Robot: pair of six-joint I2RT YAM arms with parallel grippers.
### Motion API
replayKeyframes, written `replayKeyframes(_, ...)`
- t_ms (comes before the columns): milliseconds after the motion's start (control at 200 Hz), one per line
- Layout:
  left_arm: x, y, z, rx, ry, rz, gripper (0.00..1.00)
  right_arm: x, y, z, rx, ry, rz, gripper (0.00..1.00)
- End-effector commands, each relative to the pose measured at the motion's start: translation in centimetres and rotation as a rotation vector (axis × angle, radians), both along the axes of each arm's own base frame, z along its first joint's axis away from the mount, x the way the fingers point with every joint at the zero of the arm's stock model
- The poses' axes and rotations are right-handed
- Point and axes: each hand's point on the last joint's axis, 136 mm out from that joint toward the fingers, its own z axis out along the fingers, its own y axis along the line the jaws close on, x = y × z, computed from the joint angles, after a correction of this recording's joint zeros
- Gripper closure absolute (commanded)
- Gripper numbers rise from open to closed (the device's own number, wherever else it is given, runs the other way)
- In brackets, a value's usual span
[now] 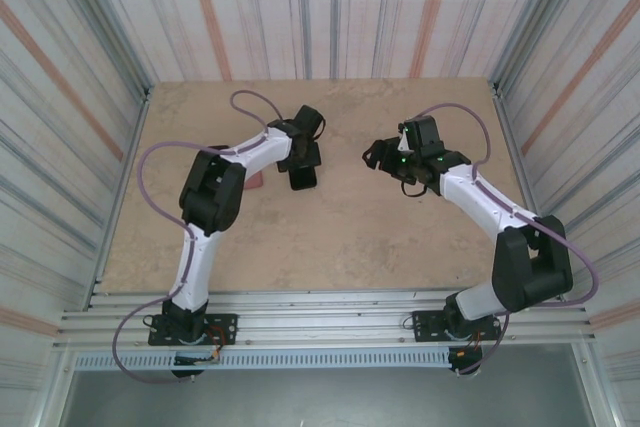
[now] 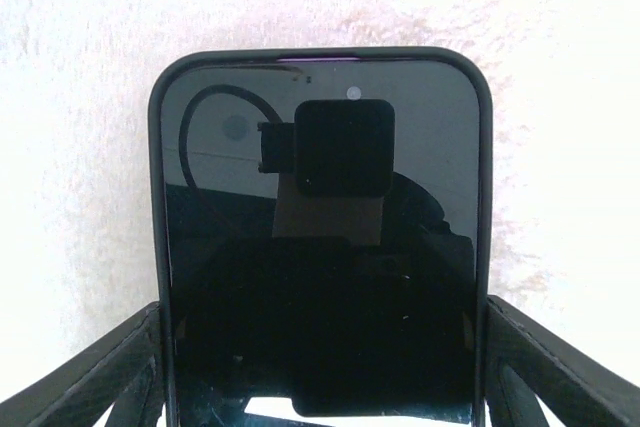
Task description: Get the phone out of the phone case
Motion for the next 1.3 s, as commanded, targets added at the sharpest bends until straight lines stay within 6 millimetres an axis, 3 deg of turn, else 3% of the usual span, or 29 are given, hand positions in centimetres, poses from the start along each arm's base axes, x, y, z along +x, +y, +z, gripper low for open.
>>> replayKeyframes(0,-3.5,-1.1,-3.2,-0.049,0.170,0.017,0.47,0.3,1.2,-0.3,0.062,0.032,-0.009,0.07)
replayKeyframes(145,-2.6,-1.1,-1.8,-0.054,0.161,0.010,0.47,1.0,2.9,0.1,0.088,0.032,0.017,0.08)
replayKeyframes(311,-1.8,-1.5,0.2,-0.080,0.146,-0.024,0.48,0.4,5.3,-0.4,0.131,0.048,0.057,0.09)
replayKeyframes(556,-1.2,-3.2,5.3,-0.224,0.076,-0.036,0.49,-0.5,9.4,-1.8,0.245,0.071,0.118,0.15)
replayKeyframes(641,-1.0,-3.6,7.5,-0.242,0.041,-0.068,0.49,-0.5,10.1,-2.3,0.264,0.083,0.125,0.19)
replayKeyframes(807,-1.2,-3.6,9.9,-0.289,0.028,-0.081,0.49,-0.5,10.7,-3.3,0.271,0.101,0.124,0.26)
replayKeyframes(832,-1.3,-3.8,10.0,-0.297,0.031,-0.085,0.49,-0.5,10.7,-3.6,0.271,0.106,0.125,0.28)
replayKeyframes(862,-1.3,-3.7,11.7,-0.319,0.005,-0.088,0.49,-0.4,10.8,-3.6,0.276,0.106,0.127,0.30)
replayKeyframes(1157,-2.6,-4.6,14.7,-0.435,-0.006,-0.078,0.49,0.3,12.5,-3.4,0.322,0.105,0.153,0.58)
replayKeyframes(1293,-3.1,-5.1,15.4,-0.478,-0.005,-0.077,0.49,1.0,13.2,-2.1,0.381,0.064,0.156,0.72)
